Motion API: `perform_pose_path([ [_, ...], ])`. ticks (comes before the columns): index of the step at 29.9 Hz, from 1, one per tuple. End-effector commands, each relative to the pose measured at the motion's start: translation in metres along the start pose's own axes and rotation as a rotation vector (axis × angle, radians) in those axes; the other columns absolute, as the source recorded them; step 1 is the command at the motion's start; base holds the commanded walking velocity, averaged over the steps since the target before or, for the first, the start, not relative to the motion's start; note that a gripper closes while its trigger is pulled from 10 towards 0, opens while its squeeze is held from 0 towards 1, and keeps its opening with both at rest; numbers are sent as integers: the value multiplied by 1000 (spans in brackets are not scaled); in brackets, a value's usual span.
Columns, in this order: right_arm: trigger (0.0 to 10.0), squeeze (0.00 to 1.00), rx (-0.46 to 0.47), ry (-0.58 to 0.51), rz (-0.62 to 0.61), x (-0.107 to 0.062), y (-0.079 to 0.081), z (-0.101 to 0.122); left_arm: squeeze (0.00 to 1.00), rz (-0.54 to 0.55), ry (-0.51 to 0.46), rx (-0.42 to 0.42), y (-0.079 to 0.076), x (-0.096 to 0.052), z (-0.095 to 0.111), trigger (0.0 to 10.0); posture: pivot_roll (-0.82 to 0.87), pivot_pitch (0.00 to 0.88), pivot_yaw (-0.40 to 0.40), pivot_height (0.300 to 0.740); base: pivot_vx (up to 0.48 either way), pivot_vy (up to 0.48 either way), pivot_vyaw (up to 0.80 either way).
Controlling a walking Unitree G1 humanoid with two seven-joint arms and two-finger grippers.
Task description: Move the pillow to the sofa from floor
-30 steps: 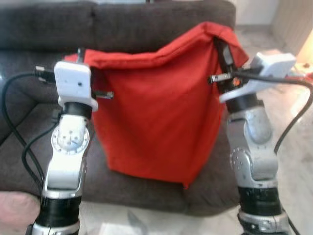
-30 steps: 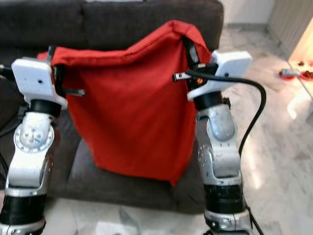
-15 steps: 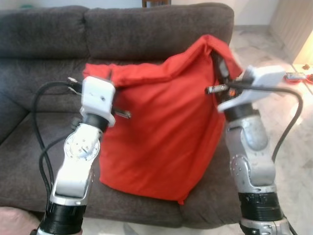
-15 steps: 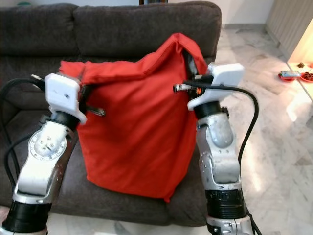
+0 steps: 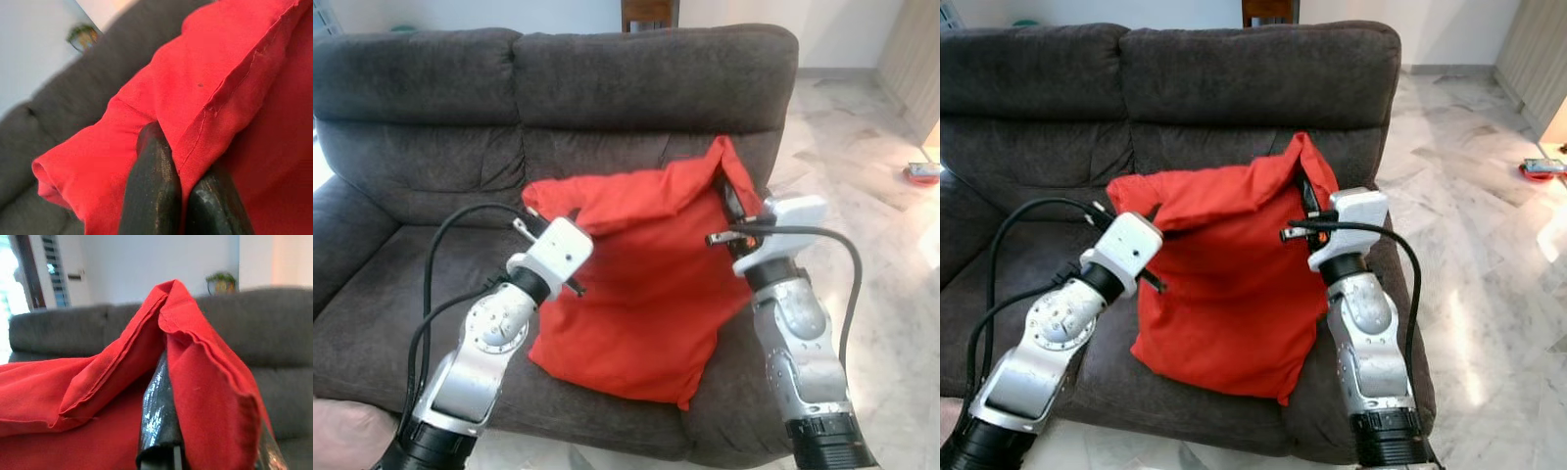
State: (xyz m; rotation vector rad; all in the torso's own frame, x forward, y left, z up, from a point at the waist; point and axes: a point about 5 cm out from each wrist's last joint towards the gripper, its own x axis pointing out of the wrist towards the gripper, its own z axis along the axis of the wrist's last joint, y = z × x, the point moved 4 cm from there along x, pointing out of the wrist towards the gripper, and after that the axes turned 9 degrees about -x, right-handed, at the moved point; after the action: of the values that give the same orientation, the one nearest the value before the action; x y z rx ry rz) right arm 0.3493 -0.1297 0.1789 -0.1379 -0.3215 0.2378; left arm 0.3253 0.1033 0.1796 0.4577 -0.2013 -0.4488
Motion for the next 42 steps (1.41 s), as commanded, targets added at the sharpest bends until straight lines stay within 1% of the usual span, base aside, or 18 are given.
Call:
perform_pose_path([
  [1, 10000, 0, -1, 2, 17, -1, 7, -4, 0, -58, 46, 35, -11, -3, -12, 10000, -60, 85, 52, 740, 0, 0, 0],
  [7, 10000, 0, 2, 26, 14, -5, 6, -11, 0, -57, 79, 7, -17, -7, -23, 10000, -63, 89, 51, 740, 0, 0, 0],
  [9, 10000, 0, 6, 26, 13, -6, 6, -12, 0, -27, 77, -11, -14, -7, -24, 10000, -62, 89, 50, 740, 0, 0, 0],
  [10, 10000, 0, 10, 24, 9, -5, 6, -12, 0, 31, 68, -52, -5, -6, -23, 10000, -63, 89, 50, 740, 0, 0, 0],
  [11, 10000, 0, 10, 22, 8, -5, 5, -12, 0, 43, 66, -58, -4, -6, -23, 10000, -65, 89, 50, 740, 0, 0, 0],
  [12, 10000, 0, 16, 15, 6, -4, 4, -10, 137, 71, 52, -72, 1, -5, -20, 10000, -61, 87, 49, 740, 0, 0, 0],
  [13, 10000, 0, 16, 15, 6, -4, 4, -10, 137, 71, 52, -72, 1, -5, -20, 10000, -61, 87, 49, 740, 0, 0, 0],
  [14, 10000, 0, 18, 11, 4, -3, 4, -9, 1000, 106, 40, -100, 8, -5, -19, 10000, -63, 88, 49, 740, 0, 0, 0],
  [16, 10000, 0, 18, 10, 3, -3, 4, -9, 1000, 117, 38, -111, 10, -5, -19, 10000, -64, 87, 49, 740, 0, 0, 0],
  [17, 10000, 808, 23, 8, 1, -2, 3, -8, 1000, 139, 29, -126, 14, -6, -17, 10000, -63, 87, 48, 740, 0, 0, 0],
  [18, 10000, 1000, 32, 0, 0, -2, 3, -7, 1000, 158, 23, -126, 17, -6, -16, 10000, -63, 86, 48, 740, 0, 0, 0],
  [31, 10000, 1000, 27, -16, -20, 1, -2, -2, 1000, 174, 3, -137, 19, -5, -13, 10000, -64, 88, 48, 740, 0, 0, 0],
  [33, 10000, 1000, 5, -8, -49, 1, -7, -4, 1000, 184, 0, -131, 20, -4, -12, 10000, -61, 88, 48, 740, 0, 0, 0],
  [34, 10000, 0, -9, 0, -58, 1, -9, -6, 1000, 185, 0, -133, 20, -4, -12, 10000, -61, 87, 49, 740, 0, 0, 0],
  [35, 10000, 0, -18, 6, -62, 0, -10, -7, 1000, 186, 0, -134, 20, -4, -12, 10000, -62, 87, 49, 740, 0, 0, 0],
  [36, 10000, 0, -26, 26, -73, -1, -12, -12, 0, 196, 10, -143, 20, -5, -16, 10000, -62, 87, 49, 740, 0, 0, 0],
  [41, 10000, 0, -59, 126, -133, -10, -23, -37, 0, 224, 90, -215, 15, -15, -48, 10000, -63, 84, 52, 740, 0, 0, 0],
  [42, 10000, 0, -57, 150, -145, -13, -26, -43, 0, 237, 116, -250, 14, -18, -57, 10000, -60, 81, 52, 740, 0, 0, 0],
])
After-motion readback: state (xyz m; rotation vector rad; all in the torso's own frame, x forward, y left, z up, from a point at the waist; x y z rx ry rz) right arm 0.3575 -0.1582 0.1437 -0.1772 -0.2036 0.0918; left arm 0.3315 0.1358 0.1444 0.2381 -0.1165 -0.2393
